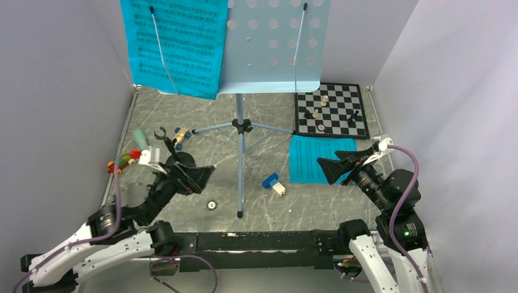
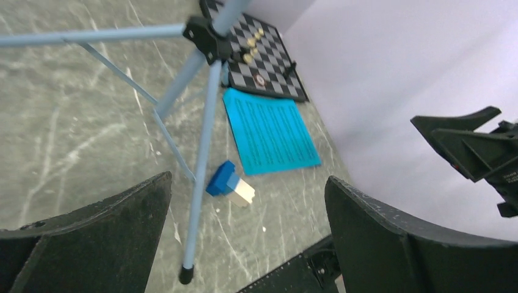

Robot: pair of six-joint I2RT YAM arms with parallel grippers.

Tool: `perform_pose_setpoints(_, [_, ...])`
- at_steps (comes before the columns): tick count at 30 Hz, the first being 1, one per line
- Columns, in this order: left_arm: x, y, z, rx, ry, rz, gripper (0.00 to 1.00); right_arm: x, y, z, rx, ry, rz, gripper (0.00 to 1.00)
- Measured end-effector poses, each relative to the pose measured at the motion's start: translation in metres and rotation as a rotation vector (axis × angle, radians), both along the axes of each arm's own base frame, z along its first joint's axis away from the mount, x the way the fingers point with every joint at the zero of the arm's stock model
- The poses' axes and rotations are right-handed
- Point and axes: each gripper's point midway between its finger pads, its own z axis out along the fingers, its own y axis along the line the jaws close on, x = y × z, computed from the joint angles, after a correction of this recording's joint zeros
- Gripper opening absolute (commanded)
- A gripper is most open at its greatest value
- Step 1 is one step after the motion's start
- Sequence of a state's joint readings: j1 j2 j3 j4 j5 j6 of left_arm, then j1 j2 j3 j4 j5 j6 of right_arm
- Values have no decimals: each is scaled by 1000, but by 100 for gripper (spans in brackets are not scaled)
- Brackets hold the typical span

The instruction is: Pack up the instrument practice props

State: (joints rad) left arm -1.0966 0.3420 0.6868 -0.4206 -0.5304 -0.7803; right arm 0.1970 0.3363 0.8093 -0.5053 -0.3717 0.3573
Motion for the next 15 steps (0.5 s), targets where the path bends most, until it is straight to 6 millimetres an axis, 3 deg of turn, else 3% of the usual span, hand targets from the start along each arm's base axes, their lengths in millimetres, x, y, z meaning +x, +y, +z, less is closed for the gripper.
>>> perform_pose_setpoints(2, [0,17,11,12,-29,38,99,1,-4,7,-37,-12,-15,79])
perform_pose_setpoints(5, [-2,41,36,30,-80,83,99,3,1,39,-58,-61,13,79])
perform_pose_setpoints(10, [-10,70,89,24,-190,110,99,0,34,109,15,-183,215,81])
perform_pose_setpoints(15, [-15,88,130,28,-292,125,99,-6,53,140,44,-203,335,81])
